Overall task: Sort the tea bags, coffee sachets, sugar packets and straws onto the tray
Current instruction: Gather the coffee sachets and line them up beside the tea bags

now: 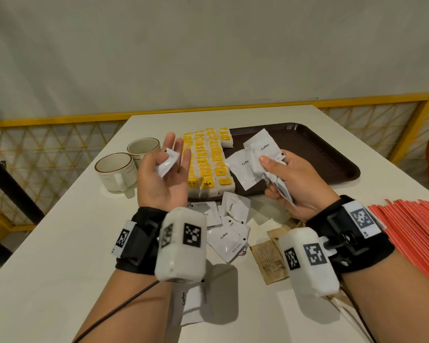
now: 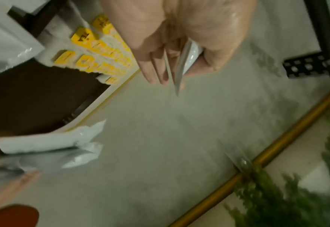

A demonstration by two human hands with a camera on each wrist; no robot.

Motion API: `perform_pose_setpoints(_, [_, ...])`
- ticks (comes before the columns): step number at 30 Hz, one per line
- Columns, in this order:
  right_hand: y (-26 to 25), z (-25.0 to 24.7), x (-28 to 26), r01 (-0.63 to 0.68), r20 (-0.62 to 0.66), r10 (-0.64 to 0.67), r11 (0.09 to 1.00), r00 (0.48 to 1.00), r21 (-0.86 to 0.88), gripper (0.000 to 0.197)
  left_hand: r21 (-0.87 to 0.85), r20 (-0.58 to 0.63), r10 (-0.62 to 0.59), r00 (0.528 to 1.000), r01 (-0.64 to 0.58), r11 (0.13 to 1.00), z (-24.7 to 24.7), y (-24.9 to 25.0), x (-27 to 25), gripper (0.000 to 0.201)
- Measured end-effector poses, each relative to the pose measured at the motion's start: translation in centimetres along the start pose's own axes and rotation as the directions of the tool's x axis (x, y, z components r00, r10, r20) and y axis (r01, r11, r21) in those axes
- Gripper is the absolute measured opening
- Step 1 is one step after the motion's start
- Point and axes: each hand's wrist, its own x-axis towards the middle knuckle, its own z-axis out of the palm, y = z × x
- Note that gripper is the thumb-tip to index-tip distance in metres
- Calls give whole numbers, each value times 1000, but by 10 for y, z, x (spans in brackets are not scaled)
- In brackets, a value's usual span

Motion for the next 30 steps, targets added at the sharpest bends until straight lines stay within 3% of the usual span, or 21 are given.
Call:
perform_pose_setpoints(3, [0,1,0,-1,0,1,1000,1000,-12,14,-245,32,-23,999,30,969,3,0,-3,23])
perform_pose_setpoints(5, [1,1,0,-2,-4,2,1000,1000,-15,15,-286,27,-81,996,86,954,4,0,-3,18])
perform_pose_setpoints(8, [1,0,1,-7,-8,7,1000,1000,-27,20,-91,-20,-240,971,237,967,5,-2,-4,4])
perform_pose_setpoints(13, [1,2,0,-10,-13,10,1000,1000,-21,16,154,-41,-331,943,333,930,3,-7,-4,36])
perform_pose_setpoints(20, [-1,1,-1,-29,-12,29,1000,1000,6,15,446,62,-266,962,211,870,5,-9,-14,56])
perform_pose_setpoints(23, [-1,1,-2,-41,45,40,999,998,32,20,435,32,-232,972,196,879,8,-12,-13,38])
perform_pose_setpoints(25, [-1,3,-3,-36,91,31,998,995,51,23,455,-24,-306,952,283,844,8,-14,-14,20])
perform_pose_setpoints(27, [-2,4,-4,-29,113,22,998,993,59,24,520,-27,-403,915,358,776,7,-14,-16,40])
perform_pose_setpoints(30, [-2,3,-4,-30,102,24,998,994,59,25,609,103,-408,907,267,747,4,-16,-18,61])
